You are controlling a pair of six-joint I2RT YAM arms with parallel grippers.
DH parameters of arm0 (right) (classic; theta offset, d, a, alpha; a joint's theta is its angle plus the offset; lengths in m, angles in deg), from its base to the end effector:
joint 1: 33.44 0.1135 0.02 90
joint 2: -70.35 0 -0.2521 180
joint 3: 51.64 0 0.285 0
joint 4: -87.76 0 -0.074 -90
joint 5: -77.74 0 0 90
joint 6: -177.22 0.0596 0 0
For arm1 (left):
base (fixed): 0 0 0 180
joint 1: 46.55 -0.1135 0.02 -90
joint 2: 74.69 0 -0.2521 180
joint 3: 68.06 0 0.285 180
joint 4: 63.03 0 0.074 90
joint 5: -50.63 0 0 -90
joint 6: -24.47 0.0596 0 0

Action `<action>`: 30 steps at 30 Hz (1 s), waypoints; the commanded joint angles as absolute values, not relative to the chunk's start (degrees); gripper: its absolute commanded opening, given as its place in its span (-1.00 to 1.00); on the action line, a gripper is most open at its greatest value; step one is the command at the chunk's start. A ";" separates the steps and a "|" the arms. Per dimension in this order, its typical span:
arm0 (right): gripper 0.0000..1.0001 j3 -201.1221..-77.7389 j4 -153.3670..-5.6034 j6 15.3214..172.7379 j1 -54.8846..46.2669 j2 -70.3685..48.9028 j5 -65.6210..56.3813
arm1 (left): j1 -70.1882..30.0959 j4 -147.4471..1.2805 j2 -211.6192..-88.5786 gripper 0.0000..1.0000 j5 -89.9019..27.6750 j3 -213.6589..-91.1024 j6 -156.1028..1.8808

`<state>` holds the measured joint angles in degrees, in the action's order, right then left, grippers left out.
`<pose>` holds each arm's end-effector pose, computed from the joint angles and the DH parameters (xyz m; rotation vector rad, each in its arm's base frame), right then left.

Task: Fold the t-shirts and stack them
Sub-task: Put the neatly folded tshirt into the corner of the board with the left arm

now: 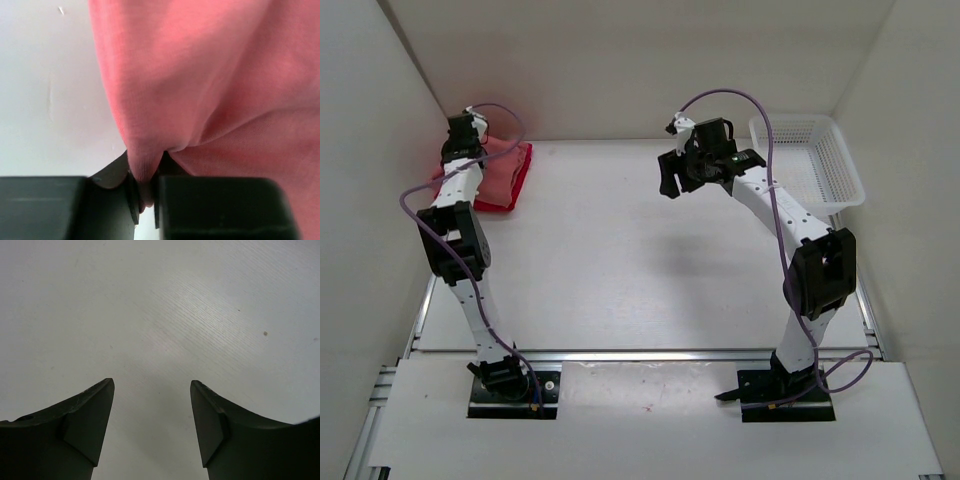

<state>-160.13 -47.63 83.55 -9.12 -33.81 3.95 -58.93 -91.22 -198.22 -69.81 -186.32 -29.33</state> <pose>0.4178 0.2071 0.2946 -0.6994 2.1824 0.5103 0.5284 0.1469 0.2283 0.1411 2.2514 1.0473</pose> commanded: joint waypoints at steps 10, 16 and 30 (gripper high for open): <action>0.24 -161.62 -46.86 81.85 -7.77 -32.57 4.35 | -62.45 -89.33 -200.12 0.75 -78.31 -189.80 -31.86; 0.24 -162.50 -46.51 81.59 -7.33 -33.10 4.26 | -61.75 -89.08 -200.29 0.76 -78.40 -193.06 -32.14; 0.23 -159.34 -44.66 79.74 -9.17 -29.15 9.17 | -57.53 -106.98 -195.03 0.79 -59.26 -191.40 -48.21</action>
